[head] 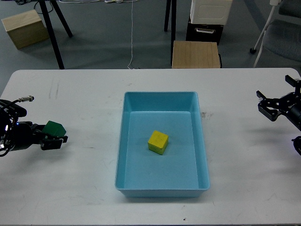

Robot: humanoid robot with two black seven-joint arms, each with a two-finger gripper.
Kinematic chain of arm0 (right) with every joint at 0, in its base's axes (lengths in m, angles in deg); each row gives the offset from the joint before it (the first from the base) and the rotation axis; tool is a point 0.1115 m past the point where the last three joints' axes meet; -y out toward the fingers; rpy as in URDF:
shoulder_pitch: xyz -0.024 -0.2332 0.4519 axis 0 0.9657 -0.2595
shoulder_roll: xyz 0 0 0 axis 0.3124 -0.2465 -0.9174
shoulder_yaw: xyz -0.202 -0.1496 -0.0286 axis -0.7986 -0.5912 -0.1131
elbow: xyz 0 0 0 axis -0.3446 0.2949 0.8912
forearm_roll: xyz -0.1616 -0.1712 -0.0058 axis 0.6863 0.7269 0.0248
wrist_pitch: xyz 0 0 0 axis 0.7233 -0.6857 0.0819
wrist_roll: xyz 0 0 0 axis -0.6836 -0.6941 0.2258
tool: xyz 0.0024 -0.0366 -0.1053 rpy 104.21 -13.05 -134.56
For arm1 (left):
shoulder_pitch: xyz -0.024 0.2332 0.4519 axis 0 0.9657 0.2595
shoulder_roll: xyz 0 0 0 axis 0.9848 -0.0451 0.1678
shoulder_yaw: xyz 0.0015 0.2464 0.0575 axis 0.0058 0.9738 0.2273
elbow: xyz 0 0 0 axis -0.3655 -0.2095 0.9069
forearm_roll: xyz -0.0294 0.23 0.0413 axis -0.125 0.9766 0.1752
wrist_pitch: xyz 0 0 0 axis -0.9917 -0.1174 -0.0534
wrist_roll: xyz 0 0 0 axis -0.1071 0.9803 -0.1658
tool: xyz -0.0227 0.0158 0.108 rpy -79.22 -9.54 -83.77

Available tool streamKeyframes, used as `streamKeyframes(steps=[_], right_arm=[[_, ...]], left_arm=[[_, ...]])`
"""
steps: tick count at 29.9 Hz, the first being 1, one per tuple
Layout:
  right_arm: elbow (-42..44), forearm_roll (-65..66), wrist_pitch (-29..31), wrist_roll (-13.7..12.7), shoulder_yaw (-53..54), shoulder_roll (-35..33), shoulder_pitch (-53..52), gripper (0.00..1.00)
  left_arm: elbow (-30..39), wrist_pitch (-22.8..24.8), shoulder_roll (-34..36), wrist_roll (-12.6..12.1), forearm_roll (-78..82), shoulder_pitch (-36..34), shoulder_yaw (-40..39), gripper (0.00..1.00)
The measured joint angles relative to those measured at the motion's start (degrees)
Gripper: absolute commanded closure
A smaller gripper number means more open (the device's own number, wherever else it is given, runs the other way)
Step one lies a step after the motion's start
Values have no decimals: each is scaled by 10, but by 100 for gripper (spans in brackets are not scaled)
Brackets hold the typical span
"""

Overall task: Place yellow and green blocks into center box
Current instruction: 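Lift the green cube with the left gripper toward the bin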

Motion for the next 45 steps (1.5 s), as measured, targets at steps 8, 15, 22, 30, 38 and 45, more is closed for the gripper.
streamKeyframes(steps=[8, 15, 22, 30, 38, 45], right_arm=[[-1, 0, 1, 1, -1, 0, 0, 1], [-1, 0, 1, 1, -1, -1, 0, 1], [-1, 0, 2, 1, -1, -3, 0, 1], [-4, 1, 2, 1, -1, -3, 0, 1], [-4, 15, 2, 1, -1, -1, 1, 1], [-1, 20, 2, 1, 0, -1, 0, 1]], left_arm=[[-18, 5, -10, 0, 0, -8, 0, 10], [-35, 4, -24, 0, 1, -9, 0, 22], [-39, 2, -26, 0, 12, -10, 0, 45], [-39, 5, -22, 0, 28, -27, -1, 45], [-29, 6, 15, 0, 24, -57, -5, 47], [56, 0, 58, 0, 4, -86, -14, 47]])
